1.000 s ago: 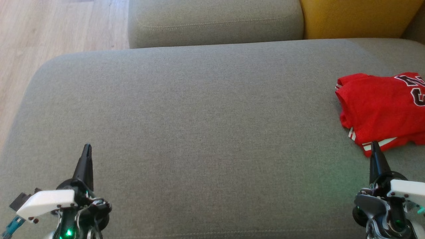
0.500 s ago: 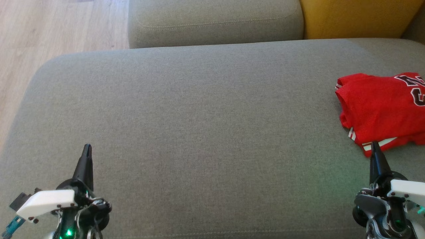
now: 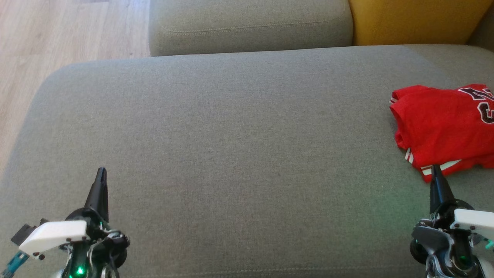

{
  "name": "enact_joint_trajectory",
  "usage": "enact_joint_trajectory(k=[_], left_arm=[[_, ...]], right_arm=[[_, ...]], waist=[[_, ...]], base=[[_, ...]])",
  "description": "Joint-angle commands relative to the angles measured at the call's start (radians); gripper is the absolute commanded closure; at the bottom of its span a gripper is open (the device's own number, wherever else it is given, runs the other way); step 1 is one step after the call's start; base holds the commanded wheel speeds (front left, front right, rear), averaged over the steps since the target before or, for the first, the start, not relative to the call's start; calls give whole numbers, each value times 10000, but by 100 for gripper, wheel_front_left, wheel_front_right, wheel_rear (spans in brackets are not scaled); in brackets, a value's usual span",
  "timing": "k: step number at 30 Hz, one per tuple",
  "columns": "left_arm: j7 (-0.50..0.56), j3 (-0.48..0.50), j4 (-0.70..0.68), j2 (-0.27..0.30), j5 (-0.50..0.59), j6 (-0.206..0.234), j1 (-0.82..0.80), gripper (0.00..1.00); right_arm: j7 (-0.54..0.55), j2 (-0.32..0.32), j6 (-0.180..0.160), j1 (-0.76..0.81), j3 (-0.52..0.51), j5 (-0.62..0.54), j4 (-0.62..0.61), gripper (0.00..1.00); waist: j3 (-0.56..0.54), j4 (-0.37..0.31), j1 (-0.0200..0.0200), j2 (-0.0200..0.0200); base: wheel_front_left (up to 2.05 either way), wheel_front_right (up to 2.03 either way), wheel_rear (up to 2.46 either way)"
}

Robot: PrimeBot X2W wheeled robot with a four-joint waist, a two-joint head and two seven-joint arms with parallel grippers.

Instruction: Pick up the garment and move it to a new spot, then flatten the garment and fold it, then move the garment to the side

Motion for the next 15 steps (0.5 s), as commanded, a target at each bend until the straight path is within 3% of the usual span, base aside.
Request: enact_joint_trajectory(k=[1,15], left_arm=[[84,360,-296,83,-43,-73,-552,100],[85,361,-296,83,-42,-73,-552,100]], right_arm=[[55,-48,35,-554,206,57,-306,100],[60,-44,35,-555,199,52,-306,100]], waist=[[0,0,0,0],[0,0,0,0]], base=[[0,0,0],[0,0,0]])
